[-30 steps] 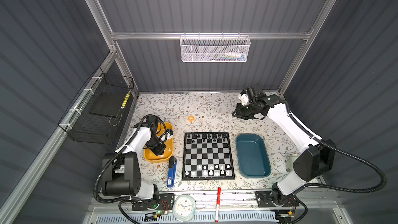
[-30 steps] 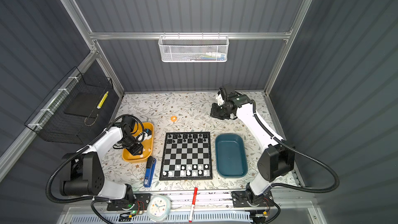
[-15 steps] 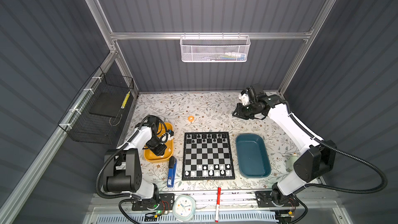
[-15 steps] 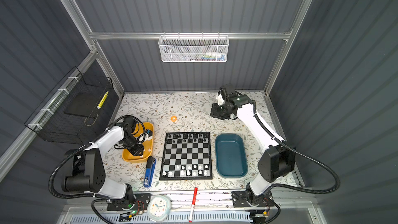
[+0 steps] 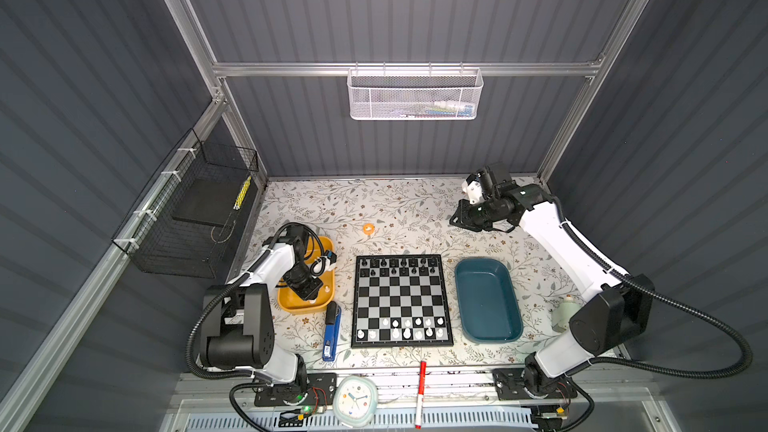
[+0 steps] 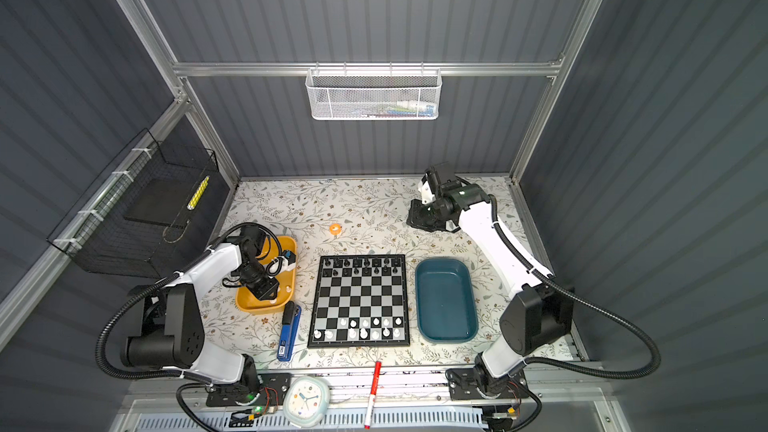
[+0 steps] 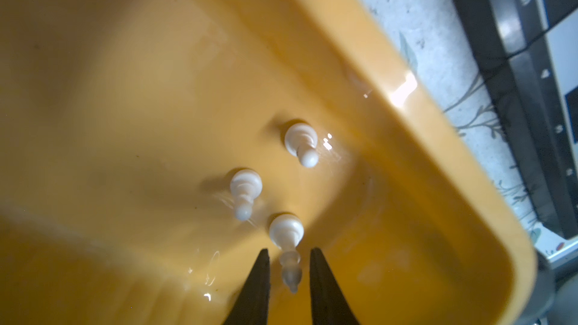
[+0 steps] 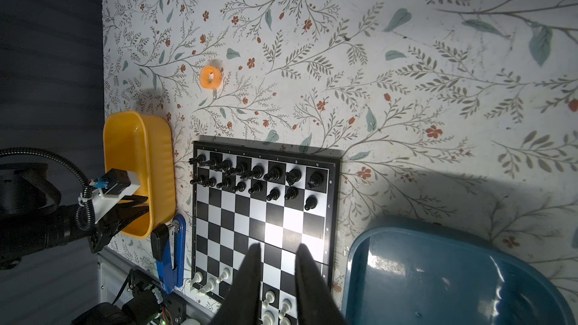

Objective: Set up the chess pieces on the board
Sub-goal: 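Close the left gripper on the white pawn nearest the tub's rim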

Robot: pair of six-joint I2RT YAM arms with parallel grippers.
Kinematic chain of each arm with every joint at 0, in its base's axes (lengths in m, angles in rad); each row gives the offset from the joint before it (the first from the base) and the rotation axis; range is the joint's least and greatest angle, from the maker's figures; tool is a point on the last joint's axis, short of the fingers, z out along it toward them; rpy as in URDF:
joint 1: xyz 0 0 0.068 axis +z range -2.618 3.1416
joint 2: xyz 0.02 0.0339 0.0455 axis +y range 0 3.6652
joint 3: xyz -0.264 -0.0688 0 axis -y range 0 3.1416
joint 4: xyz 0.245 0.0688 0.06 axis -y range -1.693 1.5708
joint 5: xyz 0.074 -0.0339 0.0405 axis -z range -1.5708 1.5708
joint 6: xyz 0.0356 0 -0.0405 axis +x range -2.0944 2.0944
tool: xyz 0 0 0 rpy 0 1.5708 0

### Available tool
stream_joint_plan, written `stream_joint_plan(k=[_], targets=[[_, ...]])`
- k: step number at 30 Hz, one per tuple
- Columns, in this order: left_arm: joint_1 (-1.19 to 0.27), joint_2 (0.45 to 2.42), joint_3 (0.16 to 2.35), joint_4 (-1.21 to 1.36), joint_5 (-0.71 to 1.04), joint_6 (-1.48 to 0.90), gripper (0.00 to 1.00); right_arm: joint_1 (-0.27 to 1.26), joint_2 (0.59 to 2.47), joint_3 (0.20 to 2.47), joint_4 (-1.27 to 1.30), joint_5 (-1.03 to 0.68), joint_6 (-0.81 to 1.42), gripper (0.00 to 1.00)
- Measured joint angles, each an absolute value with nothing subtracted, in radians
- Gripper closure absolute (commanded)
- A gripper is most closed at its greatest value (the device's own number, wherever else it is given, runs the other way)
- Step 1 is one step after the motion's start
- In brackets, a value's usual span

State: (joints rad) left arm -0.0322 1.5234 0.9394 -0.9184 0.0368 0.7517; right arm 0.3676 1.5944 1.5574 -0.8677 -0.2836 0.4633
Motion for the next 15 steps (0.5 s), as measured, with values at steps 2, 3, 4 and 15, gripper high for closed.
stream_joint_plan(k=[2, 3, 4, 15], targets=[[-0.032, 1.523, 0.939, -0.918, 0.037, 0.752, 0.76, 0.368, 1.594, 1.557, -0.867, -0.284, 0.463, 0.77], [-0.032, 1.523, 0.939, -0.918, 0.037, 0.752, 0.76, 0.368, 1.594, 1.557, -0.868, -0.284, 0.463, 0.77], [-0.032, 1.523, 0.939, -0.918, 0.037, 0.752, 0.76, 0.368, 1.594, 1.557, -0.868, -0.284, 0.463, 0.77], [-0.032, 1.523, 0.926, -0.915, 0.036, 0.752, 0.75, 0.368, 1.594, 1.554, -0.867, -0.284, 0.464, 0.77]])
